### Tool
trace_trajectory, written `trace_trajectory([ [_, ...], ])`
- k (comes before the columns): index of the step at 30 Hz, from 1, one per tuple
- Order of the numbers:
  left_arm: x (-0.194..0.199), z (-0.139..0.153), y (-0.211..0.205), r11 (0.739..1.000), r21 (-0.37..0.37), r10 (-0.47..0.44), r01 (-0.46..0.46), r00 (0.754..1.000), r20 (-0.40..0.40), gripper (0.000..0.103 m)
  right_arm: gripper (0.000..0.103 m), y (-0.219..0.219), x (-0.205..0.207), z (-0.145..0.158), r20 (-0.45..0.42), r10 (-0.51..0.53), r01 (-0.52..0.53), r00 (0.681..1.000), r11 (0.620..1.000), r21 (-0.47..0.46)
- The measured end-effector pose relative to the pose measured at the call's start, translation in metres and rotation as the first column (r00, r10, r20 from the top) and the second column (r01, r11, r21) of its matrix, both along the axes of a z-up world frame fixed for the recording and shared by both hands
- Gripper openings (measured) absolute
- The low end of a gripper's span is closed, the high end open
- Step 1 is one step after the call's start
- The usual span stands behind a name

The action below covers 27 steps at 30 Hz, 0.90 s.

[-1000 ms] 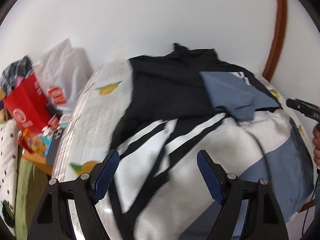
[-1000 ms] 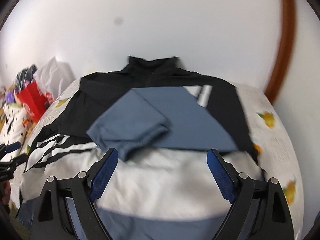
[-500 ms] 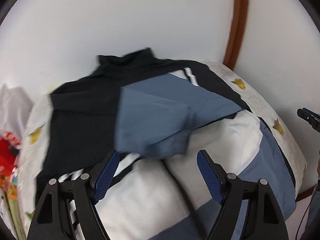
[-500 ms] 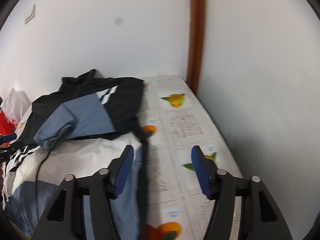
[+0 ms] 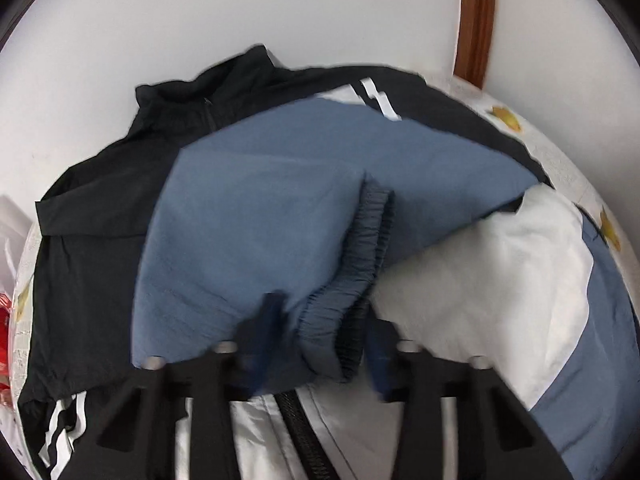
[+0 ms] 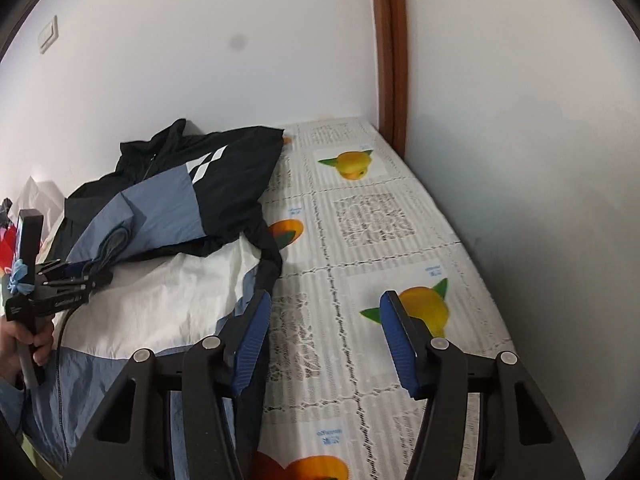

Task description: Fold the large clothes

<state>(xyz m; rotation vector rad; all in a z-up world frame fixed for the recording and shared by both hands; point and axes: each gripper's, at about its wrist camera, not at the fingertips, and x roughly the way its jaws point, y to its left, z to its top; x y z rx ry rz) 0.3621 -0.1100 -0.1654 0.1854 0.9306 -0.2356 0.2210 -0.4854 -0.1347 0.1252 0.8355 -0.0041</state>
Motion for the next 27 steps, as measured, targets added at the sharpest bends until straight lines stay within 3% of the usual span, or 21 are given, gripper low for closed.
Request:
trace_trajectory([
  [2,0.0,0.012,0.011,0.998,-0.057,0.004,-0.004,1.0,-0.002,0.012,0.056,0.009,0.004,0.0,-0.004,0.016,-0.016,1.0,1.0,-0.006],
  [7,-0.009,0.052,0.059,0.986,-0.15,0.089,-0.075,0.992,0.089,0.011,0.056,0.044,0.018,0.013,0.014,0.077,-0.077,0.997,0.997,-0.024],
  [12,-0.008,0.07,0.14,0.945,-0.217,0.277,-0.245,0.952,0.13,0.011,0.056,0.093,0.046,0.023,0.033,0.152,-0.15,0.988,0.987,-0.063],
  [14,-0.003,0.066,0.179,0.906,-0.261,0.368,-0.333,0.924,0.098,0.011,0.056,0.108,0.06,0.023,0.034,0.171,-0.169,0.985,0.984,-0.065],
  [17,0.004,0.045,0.22,0.858,-0.32,0.424,-0.401,0.906,0.001,0.011,0.056,0.125,0.085,0.019,0.026,0.183,-0.18,0.983,0.981,-0.074],
  [19,0.008,0.032,0.236,0.84,-0.316,0.455,-0.442,0.89,-0.034,0.011,0.056,0.132,0.1,0.014,0.019,0.181,-0.179,0.983,0.981,-0.068],
  [22,0.01,0.014,0.249,0.818,-0.315,0.481,-0.481,0.873,-0.086,0.011,0.057,0.135,0.118,0.002,0.0,0.161,-0.16,0.987,0.984,-0.076],
  [27,0.007,0.003,0.259,0.823,-0.311,0.464,-0.474,0.879,-0.111,0.011,0.057,0.127,0.14,-0.032,-0.087,0.084,-0.092,0.993,0.991,-0.098],
])
